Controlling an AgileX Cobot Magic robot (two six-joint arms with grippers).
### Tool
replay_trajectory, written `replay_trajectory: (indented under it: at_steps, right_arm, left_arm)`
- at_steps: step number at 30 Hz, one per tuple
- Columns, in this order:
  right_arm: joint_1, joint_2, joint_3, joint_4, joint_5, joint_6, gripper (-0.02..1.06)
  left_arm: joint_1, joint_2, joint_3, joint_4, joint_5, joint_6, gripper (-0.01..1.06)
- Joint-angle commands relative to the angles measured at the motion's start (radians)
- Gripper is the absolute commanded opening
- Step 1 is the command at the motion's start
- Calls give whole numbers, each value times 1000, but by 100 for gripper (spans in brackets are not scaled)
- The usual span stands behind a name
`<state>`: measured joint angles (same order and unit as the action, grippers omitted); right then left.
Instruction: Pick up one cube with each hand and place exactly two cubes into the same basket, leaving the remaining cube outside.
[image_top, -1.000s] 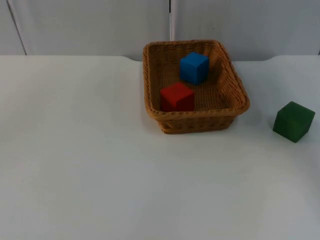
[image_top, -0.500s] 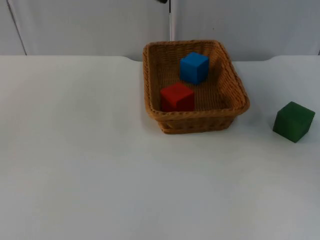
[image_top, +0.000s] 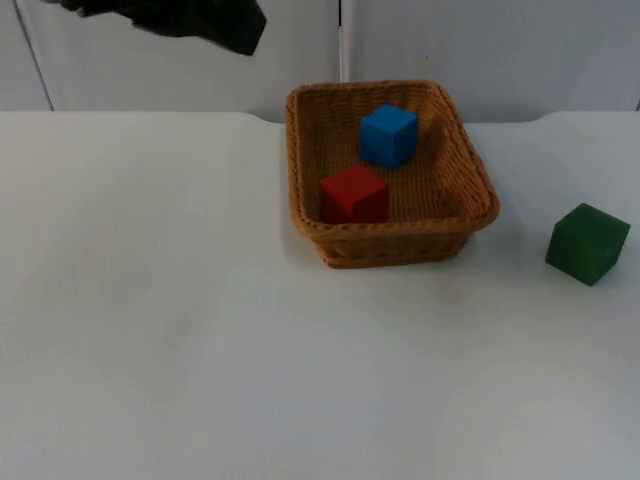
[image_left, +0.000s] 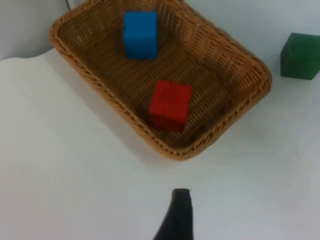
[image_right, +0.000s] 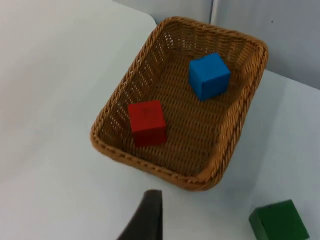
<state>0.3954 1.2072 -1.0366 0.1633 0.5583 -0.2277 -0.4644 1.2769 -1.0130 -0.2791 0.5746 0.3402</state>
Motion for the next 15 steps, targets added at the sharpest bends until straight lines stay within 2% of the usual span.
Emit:
replay_trajectory:
  at_steps: [1, 15]
  right_arm:
    - [-3, -94, 62, 2, -7, -5, 87]
    - [-3, -430, 268, 24, 10, 3, 87]
  left_arm:
    - [-4, -93, 63, 3, -49, -5, 73]
    - [-4, -314, 196, 1, -57, -5, 73]
